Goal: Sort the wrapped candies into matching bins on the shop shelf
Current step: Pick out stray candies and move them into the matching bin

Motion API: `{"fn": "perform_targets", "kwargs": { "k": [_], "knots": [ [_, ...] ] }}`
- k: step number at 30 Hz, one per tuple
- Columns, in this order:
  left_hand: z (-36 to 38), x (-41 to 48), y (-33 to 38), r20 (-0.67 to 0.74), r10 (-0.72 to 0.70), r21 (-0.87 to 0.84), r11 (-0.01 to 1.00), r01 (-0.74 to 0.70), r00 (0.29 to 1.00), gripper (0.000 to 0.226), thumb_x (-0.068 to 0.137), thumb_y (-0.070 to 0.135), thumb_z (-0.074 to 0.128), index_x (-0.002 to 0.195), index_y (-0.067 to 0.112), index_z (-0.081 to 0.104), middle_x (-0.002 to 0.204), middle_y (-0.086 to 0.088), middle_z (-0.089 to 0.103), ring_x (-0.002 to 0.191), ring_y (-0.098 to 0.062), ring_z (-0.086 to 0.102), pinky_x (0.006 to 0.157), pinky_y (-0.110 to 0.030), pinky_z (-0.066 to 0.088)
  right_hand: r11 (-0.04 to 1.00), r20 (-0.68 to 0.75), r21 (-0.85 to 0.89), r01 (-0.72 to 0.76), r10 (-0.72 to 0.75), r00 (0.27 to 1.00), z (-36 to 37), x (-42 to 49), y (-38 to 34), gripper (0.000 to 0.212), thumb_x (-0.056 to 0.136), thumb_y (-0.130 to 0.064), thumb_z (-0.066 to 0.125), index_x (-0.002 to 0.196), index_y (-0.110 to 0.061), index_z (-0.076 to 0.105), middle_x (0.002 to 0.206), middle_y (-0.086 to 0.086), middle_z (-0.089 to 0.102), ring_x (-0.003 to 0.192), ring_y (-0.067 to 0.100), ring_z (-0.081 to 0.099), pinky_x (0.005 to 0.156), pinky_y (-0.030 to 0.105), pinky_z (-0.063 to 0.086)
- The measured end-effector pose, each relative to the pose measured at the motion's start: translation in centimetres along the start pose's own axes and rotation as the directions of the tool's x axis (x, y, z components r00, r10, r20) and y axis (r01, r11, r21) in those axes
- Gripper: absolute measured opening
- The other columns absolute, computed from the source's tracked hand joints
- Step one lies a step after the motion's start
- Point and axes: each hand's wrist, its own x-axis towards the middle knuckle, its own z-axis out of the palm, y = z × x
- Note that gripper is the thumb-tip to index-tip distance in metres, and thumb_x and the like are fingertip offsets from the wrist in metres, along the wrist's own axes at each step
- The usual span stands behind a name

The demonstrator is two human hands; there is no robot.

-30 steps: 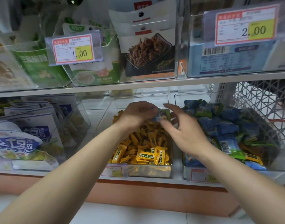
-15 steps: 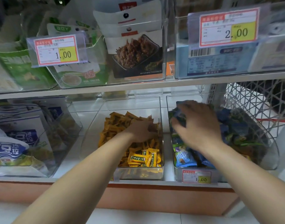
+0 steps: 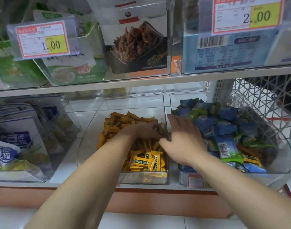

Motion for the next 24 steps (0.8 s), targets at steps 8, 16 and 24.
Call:
{"fn": "perform_targets", "kwargs": {
  "k": [8,16,24],
  "knots": [
    [-0.1,-3.0,-1.3,-0.112,0.175,-0.491,0.846,-0.207,0.978,0.051,0.081,0.032,0.078,0.127,0.035,0.057,0.111,0.013,0.068,0.105,-0.01,0.062,0.087,-0.024,0.046,0.998,-0.044,0.058,0.009,-0.006,0.999,0.4,0.1,0.5,0.075,0.083,-0.048,0.053,0.151,-0.027,0.03,0.148,0.0,0.042,0.137,0.024,0.035,0.114,0.044,0.032],
    [-2.3,-5.5,-3.4,-0.358,0.125,-0.56,0.765,-0.32,0.925,0.028,0.077,0.02,0.082,0.098,0.038,0.073,0.091,0.012,0.076,0.087,-0.006,0.071,0.073,-0.02,0.053,0.997,-0.059,0.079,0.014,-0.009,0.998,0.5,0.1,0.7,0.075,0.08,-0.048,0.053,0.15,-0.03,0.031,0.146,-0.002,0.045,0.136,0.023,0.037,0.112,0.044,0.036],
    [-4.6,-5.5,-2.2,-0.519,-0.034,0.048,0.996,0.069,0.854,0.021,0.083,0.043,0.068,0.097,0.027,0.073,0.098,0.006,0.069,0.094,-0.018,0.065,0.074,-0.032,0.052,0.995,-0.09,0.095,0.022,-0.014,0.996,0.6,0.1,0.6,0.072,0.083,-0.043,0.059,0.149,-0.03,0.034,0.143,-0.002,0.048,0.134,0.023,0.039,0.11,0.045,0.038]
  ]
}}
